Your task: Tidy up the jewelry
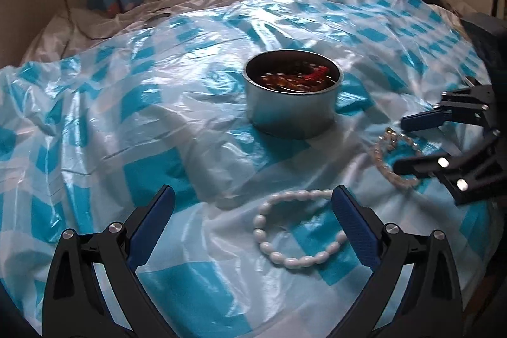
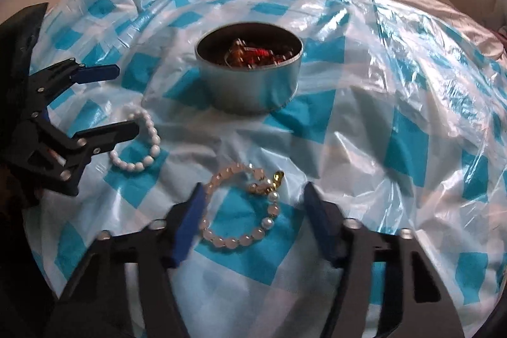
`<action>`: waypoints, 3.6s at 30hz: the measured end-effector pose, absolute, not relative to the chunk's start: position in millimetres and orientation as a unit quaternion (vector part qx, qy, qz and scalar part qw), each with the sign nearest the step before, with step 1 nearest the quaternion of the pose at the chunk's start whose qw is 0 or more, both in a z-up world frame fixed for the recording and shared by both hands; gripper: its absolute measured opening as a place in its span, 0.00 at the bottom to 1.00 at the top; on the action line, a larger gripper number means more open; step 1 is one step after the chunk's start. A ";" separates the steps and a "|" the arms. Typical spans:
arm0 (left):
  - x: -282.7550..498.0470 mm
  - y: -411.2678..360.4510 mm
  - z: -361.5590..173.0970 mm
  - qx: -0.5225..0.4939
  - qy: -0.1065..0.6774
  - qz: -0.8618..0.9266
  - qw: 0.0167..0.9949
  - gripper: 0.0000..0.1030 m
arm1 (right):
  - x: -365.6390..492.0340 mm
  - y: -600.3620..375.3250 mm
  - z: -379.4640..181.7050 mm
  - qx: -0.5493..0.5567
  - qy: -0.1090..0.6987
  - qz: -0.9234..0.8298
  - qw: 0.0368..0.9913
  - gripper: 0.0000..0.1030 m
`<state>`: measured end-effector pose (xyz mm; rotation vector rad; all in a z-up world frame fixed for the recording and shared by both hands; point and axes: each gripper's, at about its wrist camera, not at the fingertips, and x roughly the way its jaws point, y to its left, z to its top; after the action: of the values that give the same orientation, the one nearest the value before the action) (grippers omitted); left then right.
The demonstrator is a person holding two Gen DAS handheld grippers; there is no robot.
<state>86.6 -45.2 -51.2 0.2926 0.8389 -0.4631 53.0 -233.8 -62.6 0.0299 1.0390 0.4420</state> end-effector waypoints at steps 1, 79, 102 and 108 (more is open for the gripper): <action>85.4 -46.6 -51.0 0.142 0.401 -0.227 0.876 0.88 | 53.0 -233.7 -62.9 0.011 0.493 0.207 0.845 0.45; 96.9 -40.1 -75.0 0.128 0.463 -0.180 0.859 0.79 | 63.8 -260.8 -61.4 0.122 0.481 0.211 0.842 0.11; 94.4 -42.1 -73.8 0.134 0.454 -0.189 0.860 0.82 | 59.2 -245.3 -69.8 0.058 0.493 0.203 0.844 0.09; 93.0 -45.5 -73.1 0.139 0.451 -0.195 0.860 0.79 | 62.7 -247.9 -71.8 0.072 0.500 0.200 0.839 0.11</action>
<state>93.0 -45.5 -73.1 0.2911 0.9469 -0.4094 62.7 -247.9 -71.8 0.1521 1.0580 0.4221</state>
